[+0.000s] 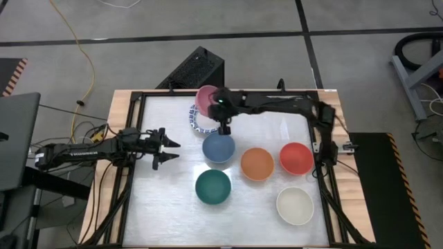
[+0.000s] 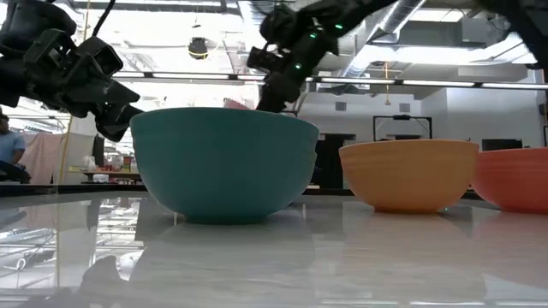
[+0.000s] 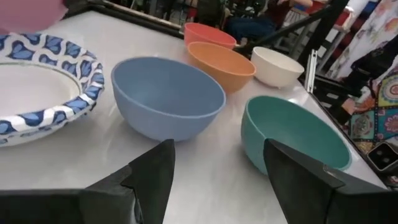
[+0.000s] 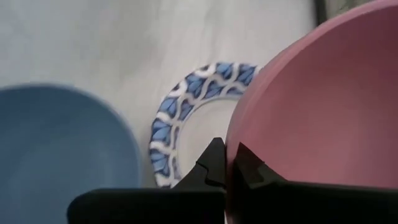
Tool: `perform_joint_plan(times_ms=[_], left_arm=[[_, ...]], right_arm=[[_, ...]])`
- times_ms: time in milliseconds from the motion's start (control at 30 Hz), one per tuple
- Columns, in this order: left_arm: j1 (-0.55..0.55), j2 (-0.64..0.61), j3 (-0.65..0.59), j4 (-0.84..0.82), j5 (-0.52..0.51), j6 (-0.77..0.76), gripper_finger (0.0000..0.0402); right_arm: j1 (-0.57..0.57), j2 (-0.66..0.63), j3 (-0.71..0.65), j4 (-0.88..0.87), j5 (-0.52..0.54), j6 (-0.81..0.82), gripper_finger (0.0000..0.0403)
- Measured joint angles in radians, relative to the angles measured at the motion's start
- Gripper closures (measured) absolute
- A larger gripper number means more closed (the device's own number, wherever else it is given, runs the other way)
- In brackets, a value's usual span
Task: Nest bowls inside each other
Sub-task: Stack the pink bowl on top of the white bowl, then stack the blue bowl on top of the pink bowl
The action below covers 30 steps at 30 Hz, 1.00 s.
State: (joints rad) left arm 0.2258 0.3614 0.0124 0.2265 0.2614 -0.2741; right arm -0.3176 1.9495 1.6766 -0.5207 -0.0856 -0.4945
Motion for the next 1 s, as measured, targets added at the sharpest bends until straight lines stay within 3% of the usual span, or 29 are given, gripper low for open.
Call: perform_joint_plan(times_ms=[167, 333, 567, 1000], left_arm=[[-0.015, 0.000, 0.000, -0.014, -0.026, 0.000, 0.0167], [-0.024, 0.000, 0.000, -0.013, -0.038, 0.000, 0.0167], [-0.035, 0.000, 0.000, -0.036, -0.040, 0.001, 0.0167], [-0.035, 0.000, 0.000, -0.036, -0.089, 0.000, 0.0167]], right_arm=[[-0.004, 0.168, 0.299, -0.317, -0.072, -0.040, 0.0394], [-0.026, 0.311, 0.485, -0.510, -0.098, -0.037, 0.0394], [-0.018, 0.370, 0.557, -0.537, -0.037, -0.029, 0.0384], [0.003, 0.356, 0.557, -0.582, -0.044, -0.034, 0.0253]])
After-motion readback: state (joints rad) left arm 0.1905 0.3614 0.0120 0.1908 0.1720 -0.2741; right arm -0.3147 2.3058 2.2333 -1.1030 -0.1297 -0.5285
